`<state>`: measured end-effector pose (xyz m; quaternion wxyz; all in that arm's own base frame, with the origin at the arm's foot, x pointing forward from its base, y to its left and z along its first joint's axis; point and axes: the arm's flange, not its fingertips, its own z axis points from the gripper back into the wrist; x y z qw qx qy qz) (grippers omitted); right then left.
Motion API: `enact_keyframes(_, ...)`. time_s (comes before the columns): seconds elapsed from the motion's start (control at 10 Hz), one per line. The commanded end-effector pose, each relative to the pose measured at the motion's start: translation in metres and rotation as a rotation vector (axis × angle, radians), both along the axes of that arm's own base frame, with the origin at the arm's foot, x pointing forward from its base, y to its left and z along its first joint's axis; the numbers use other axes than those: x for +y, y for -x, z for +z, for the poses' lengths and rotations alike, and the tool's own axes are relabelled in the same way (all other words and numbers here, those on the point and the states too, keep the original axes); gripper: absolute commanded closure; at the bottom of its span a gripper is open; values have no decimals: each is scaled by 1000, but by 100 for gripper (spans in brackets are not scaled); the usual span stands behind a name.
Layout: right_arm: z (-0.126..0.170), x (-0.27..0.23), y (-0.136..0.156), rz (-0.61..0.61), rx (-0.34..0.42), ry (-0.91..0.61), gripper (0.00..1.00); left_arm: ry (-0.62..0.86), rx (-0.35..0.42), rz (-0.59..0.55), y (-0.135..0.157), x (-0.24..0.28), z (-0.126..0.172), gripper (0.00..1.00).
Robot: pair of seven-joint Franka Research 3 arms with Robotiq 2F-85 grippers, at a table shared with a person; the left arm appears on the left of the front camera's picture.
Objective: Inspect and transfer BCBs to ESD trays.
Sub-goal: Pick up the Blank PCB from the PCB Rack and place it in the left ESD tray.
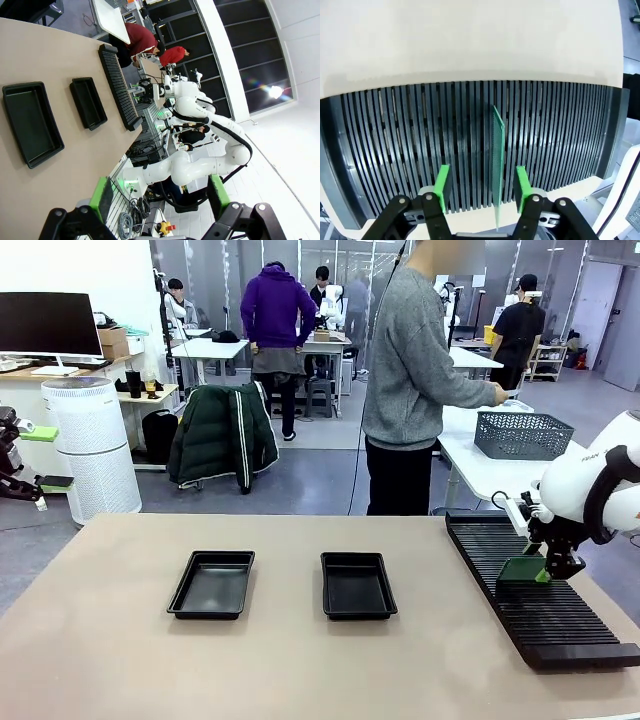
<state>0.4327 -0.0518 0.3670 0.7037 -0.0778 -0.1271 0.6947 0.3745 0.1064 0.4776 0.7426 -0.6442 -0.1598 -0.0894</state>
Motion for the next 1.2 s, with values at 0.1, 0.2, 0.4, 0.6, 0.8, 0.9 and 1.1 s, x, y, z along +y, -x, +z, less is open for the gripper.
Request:
enact_keyframes(0.1,-8,-8,-6,8,-25,-3,48,1,-2,0,0,0,1,0)
enact_keyframes(0.2,-8,-8,-6,10,-26,-4,53,1,-2,0,0,0,1,0)
enact_keyframes(0.4,-9,-9,-6,7,-31,0,63,1,-2,0,0,0,1,0)
enact_keyframes(0.6,-10,-9,-5,6,-33,4,73,1,-2,0,0,0,1,0)
enact_keyframes(0.8,-10,-10,-5,-1,-40,10,82,1,-2,0,0,0,1,0)
enact_keyframes(0.9,-11,-10,-6,-2,-39,11,81,1,-2,0,0,0,1,0)
enact_keyframes(1.1,-11,-10,-6,0,-33,14,90,1,-2,0,0,0,1,0)
